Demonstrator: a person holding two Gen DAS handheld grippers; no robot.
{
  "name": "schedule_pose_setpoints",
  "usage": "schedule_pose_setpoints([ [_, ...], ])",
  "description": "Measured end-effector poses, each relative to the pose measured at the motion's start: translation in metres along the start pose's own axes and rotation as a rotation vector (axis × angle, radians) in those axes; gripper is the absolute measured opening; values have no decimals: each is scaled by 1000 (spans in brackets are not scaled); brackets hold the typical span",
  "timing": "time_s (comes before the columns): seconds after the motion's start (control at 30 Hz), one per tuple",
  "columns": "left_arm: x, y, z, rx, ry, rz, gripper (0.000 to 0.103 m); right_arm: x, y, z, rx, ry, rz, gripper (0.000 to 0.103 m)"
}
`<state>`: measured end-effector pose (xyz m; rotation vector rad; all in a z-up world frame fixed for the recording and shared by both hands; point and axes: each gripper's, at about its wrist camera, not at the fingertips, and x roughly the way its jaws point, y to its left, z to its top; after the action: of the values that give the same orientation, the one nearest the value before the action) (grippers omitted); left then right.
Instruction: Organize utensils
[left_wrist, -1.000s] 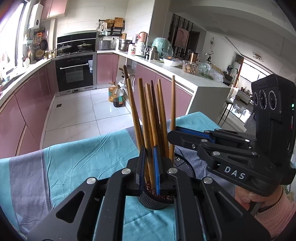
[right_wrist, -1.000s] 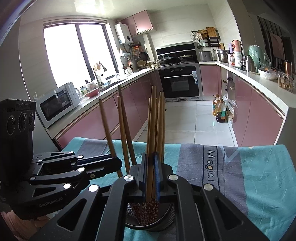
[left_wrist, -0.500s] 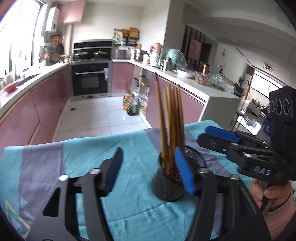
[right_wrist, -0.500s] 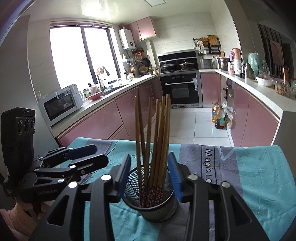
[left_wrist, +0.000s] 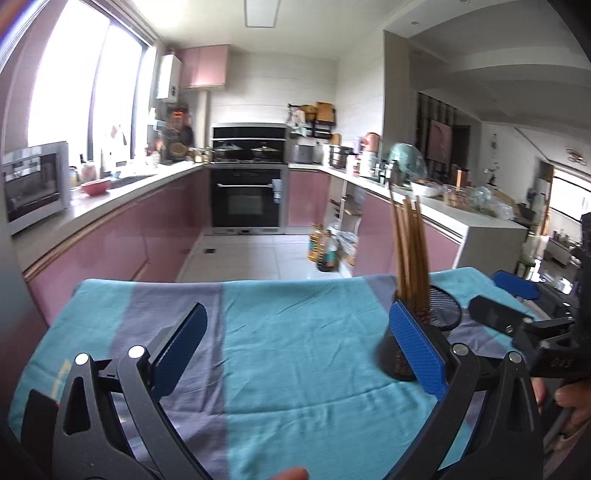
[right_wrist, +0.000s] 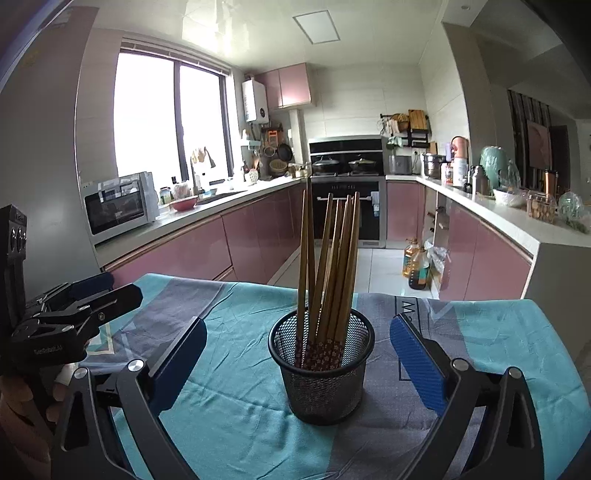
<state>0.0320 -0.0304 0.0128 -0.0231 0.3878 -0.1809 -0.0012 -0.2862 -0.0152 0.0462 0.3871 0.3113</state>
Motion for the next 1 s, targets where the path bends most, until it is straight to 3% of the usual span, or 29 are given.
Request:
schedule_pose_setpoints([
  [0.27, -35, 11, -10, -23, -75, 69, 97, -19, 24, -11, -49, -93, -74, 96],
  [0.43, -54, 11, -15, -36, -116, 68, 97, -30, 32, -15, -49, -147, -113, 96],
  [1.0, -75, 0, -17, -8, -175, 107, 97, -42, 41, -19, -42, -189, -186, 96],
])
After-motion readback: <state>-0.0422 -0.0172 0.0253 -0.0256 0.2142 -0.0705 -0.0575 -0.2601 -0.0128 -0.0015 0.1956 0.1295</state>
